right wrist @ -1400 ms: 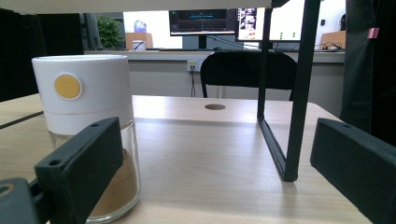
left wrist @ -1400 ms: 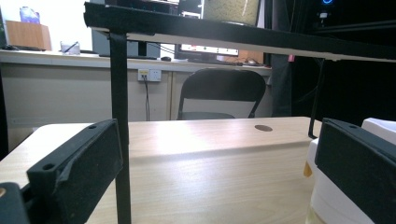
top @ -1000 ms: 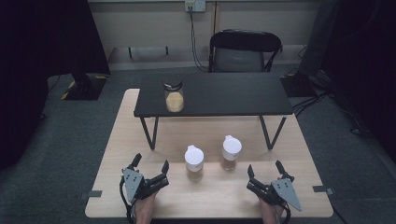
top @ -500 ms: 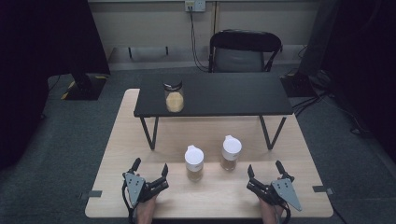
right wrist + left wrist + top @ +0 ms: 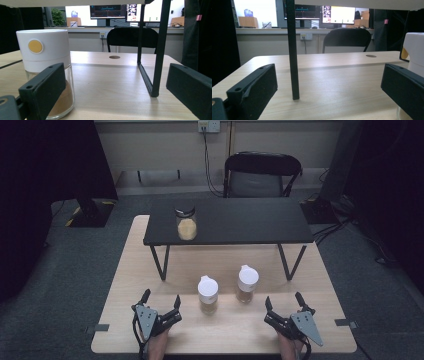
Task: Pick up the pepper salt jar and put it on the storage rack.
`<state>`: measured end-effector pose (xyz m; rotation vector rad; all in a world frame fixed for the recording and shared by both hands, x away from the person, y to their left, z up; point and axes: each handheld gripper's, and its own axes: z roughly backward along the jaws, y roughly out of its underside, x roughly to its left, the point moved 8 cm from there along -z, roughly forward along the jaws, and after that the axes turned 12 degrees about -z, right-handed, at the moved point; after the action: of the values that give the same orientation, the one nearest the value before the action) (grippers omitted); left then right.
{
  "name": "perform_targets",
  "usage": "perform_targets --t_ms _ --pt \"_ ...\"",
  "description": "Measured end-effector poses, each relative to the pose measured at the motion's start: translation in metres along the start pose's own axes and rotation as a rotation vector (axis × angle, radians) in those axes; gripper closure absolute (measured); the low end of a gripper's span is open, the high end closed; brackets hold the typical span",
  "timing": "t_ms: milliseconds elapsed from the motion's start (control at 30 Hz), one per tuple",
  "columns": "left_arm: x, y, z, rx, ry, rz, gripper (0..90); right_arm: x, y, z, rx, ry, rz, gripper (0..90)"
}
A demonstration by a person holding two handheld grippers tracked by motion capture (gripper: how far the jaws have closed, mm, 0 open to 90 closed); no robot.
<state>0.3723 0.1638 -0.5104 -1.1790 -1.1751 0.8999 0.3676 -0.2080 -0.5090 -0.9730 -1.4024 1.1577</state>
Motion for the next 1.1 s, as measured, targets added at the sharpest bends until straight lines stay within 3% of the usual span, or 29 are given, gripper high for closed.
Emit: perform_targets --t_ms 300,933,1100 --pt "0.001 0.001 -0.001 0.010 -0.016 0.006 0.1 0.001 0.000 -0.001 0.011 -0.006 0.007 0.2" --pt "0.001 0.001 -0.001 0.018 -0.027 -0.006 0.2 0.003 -0.012 0.004 0.004 -0.019 -0.025 0.0" --pt "0.001 0.001 -0.001 0.019 -0.029 -0.007 0.2 0.004 -0.016 0.005 0.024 -0.002 -0.032 0.0"
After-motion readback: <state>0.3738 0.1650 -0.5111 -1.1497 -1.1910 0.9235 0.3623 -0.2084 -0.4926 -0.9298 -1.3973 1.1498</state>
